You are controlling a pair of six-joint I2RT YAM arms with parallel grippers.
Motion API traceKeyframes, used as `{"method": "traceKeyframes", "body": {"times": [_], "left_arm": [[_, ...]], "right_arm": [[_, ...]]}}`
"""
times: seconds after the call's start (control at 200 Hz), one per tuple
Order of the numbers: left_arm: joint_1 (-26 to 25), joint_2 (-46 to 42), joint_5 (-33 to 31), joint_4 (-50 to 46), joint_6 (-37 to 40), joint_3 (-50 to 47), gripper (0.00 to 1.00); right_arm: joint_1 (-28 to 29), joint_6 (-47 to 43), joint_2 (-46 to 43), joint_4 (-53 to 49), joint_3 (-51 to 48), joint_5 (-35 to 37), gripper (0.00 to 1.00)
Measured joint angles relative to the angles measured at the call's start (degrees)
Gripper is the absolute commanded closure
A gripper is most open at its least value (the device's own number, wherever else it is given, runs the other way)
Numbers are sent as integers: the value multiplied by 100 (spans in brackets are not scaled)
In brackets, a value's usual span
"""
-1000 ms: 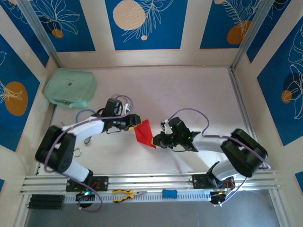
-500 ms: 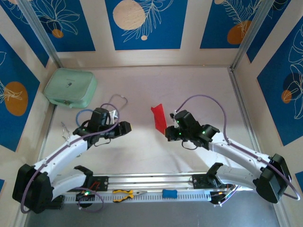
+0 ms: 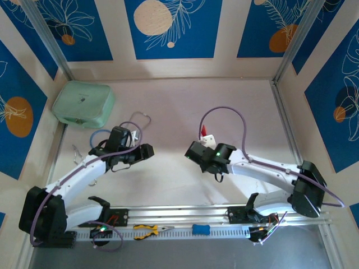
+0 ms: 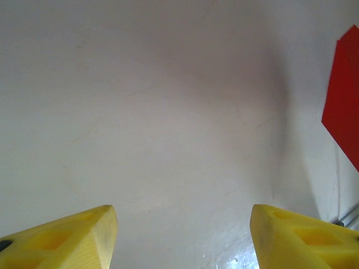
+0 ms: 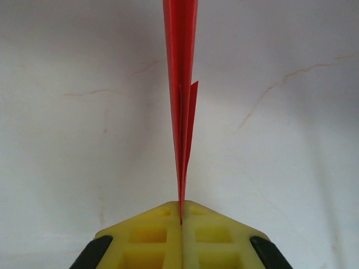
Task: Fold a paper plane with a square sheet of paper (pick it up from the middle)
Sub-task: Turn over the paper at the center of the table, then perform the fifth fold on the wing at the bottom-center of the table.
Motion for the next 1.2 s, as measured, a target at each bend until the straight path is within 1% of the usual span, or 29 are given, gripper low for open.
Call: {"method": "traceKeyframes", "body": {"times": [0.09, 0.225, 0.3, 0.415, 0.47, 0.585, 0.625, 0.735, 0.81, 0.875, 0.925, 0.965, 1.03, 1.07, 1.115, 1.17, 1.2], "left_arm": [[125, -37, -192, -131, -7, 20, 36], [299, -160, -625, -525, -24, 197, 35], [361, -197, -815, -706, -20, 328, 34], [391, -243, -1069, -973, -20, 494, 33], [409, -273, -1174, -1086, -20, 533, 33], [446, -315, -1231, -1246, -20, 555, 33], [448, -317, -1228, -1283, -20, 557, 32], [450, -352, -1093, -1305, -17, 557, 32], [452, -382, -861, -1300, -17, 555, 32], [455, -413, -603, -1281, -20, 546, 34], [457, -459, -356, -1187, -28, 483, 37], [459, -501, -153, -1088, -74, 398, 39], [461, -568, 157, -949, -155, 214, 44], [461, -595, 302, -876, -199, 103, 46], [461, -610, 435, -785, -260, -11, 48], [461, -605, 551, -651, -319, -122, 52], [461, -599, 612, -581, -343, -157, 54]], "right_arm": [[144, -2, 354, -114, 94, 214, 93], [354, -44, 1047, -199, 319, 264, 91], [481, -153, 1451, -168, 457, 199, 89], [699, -369, 1963, 46, 590, -120, 87], [782, -435, 2122, 208, 621, -337, 83], [850, -612, 2273, 588, 686, -857, 67], [846, -632, 2271, 721, 717, -1038, 63], [776, -693, 2199, 1156, 758, -1510, 57], [678, -708, 1888, 1563, 605, -1836, 54], [514, -693, 1390, 1954, 304, -2166, 56], [297, -634, 946, 2295, -11, -2492, 60], [-2, -573, 560, 2643, -350, -2841, 64], [-627, -431, 81, 3283, -940, -3536, 75], [-1012, -363, -74, 3626, -1259, -3906, 80], [-1388, -243, -138, 3941, -1561, -4260, 82], [-1661, -227, -111, 4177, -1801, -4656, 89], [-1746, -190, -74, 4258, -1864, -4854, 90]]}}
